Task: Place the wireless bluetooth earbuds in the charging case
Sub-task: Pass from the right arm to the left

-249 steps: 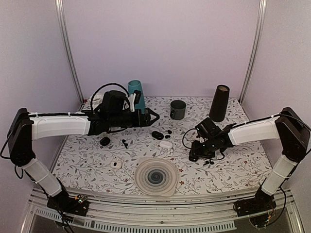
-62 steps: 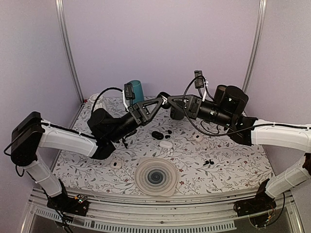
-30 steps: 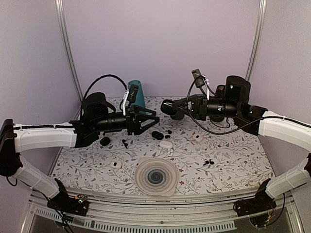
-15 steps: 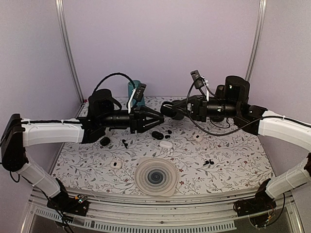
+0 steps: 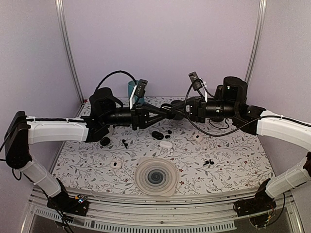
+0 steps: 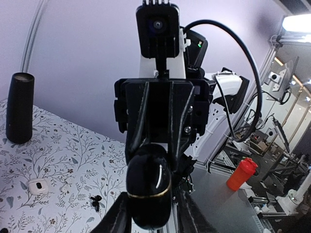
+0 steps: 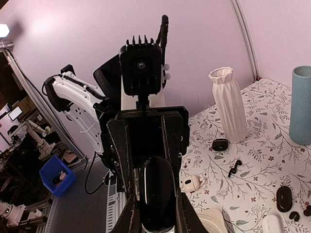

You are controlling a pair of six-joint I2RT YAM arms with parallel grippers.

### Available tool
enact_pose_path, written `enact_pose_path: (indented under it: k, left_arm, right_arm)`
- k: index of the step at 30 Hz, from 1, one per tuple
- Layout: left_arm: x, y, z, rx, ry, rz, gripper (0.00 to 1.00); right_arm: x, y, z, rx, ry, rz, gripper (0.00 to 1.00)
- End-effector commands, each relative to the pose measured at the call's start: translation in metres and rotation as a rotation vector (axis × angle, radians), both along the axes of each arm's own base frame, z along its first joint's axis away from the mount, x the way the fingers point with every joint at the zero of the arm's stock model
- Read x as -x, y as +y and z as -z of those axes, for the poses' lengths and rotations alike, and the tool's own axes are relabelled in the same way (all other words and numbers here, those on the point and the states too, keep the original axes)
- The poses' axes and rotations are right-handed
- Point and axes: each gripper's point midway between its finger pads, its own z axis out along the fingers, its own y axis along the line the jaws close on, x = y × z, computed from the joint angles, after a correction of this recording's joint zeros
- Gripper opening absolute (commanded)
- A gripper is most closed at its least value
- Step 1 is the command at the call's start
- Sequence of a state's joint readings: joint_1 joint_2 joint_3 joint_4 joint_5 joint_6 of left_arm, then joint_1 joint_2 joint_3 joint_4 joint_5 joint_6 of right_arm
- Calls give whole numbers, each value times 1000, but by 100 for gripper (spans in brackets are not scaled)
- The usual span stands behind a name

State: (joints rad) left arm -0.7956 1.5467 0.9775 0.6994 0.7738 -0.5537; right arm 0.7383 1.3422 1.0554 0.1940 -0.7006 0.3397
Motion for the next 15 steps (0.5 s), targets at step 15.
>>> enact_pose_path:
  k: [15]
  left_arm:
    - [6, 2, -16, 55, -45, 9, 0]
  right_arm:
    - [-9, -1, -6, 0, -15, 51, 43]
